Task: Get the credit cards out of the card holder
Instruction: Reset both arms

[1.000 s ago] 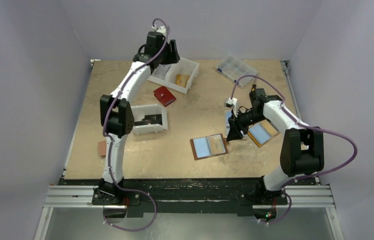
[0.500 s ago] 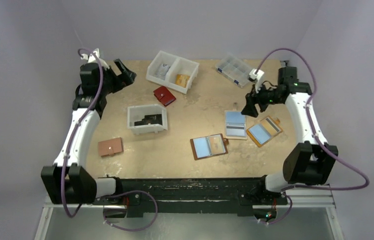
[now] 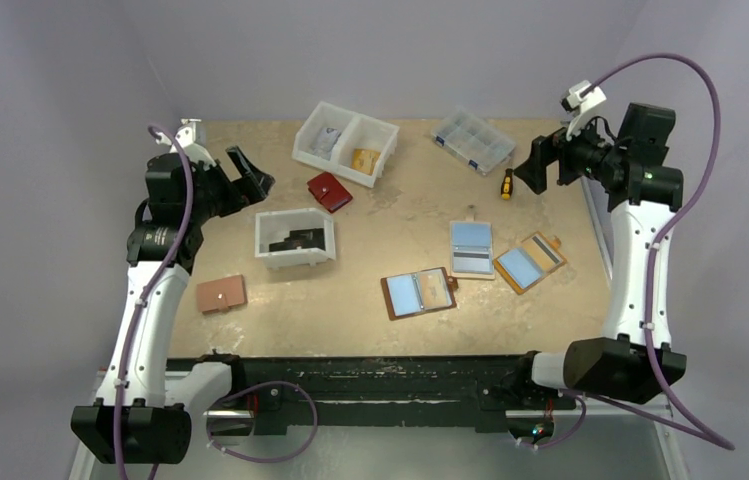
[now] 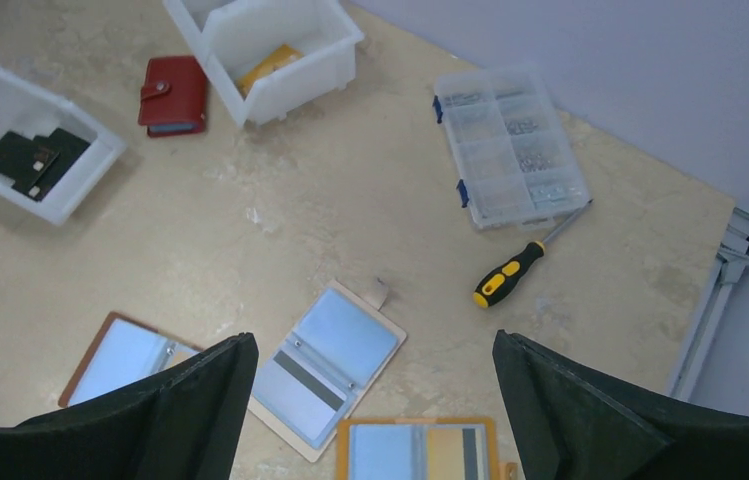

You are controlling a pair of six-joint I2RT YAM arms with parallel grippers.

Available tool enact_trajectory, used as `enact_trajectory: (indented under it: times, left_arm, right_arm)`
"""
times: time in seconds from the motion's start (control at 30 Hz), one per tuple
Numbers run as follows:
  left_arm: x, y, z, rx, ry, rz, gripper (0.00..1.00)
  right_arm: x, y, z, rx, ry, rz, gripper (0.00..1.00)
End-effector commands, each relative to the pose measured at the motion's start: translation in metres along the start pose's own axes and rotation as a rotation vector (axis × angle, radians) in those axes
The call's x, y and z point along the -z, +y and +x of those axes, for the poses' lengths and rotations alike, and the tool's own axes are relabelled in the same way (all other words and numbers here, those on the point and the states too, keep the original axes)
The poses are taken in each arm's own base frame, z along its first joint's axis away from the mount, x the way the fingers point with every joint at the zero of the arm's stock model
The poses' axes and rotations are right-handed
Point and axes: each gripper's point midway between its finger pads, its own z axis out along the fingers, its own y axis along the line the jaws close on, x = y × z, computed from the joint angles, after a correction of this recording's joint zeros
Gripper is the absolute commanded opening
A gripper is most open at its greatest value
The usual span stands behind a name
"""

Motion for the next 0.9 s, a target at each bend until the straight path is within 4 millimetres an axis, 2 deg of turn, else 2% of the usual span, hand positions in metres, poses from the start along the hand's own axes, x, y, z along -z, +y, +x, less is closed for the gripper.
enact_trajectory:
  times: [0.0, 0.2, 0.4, 0.7, 0.87]
  left_arm:
    - [0.021, -0.022, -0.017, -0.02, -0.016, 0.058, 0.99]
    - [0.029, -0.046, -0.036, -0.022, -0.027, 0.126, 0.99]
    - [0.031, -0.063, -0.042, -0.038, -0.02, 0.168, 0.99]
    - [0.034, -0.086, -0.052, -0.061, -0.013, 0.235, 0.99]
    - [0.031, -0.094, -0.044, -0.047, 0.02, 0.271, 0.99]
  right_arm:
    - [0.021, -0.004, -0.029, -0.122, -0.079, 0.077, 0.99]
    - [0.035, 0.008, -0.045, -0.157, -0.146, 0.05, 0.99]
    - [0.053, 0.033, -0.05, -0.06, -0.178, -0.056, 0.99]
    - [0.066, 0.04, -0.056, -0.134, -0.221, -0.008, 0.99]
    - [0.074, 0.039, -0.062, -0.178, -0.242, 0.039, 0.99]
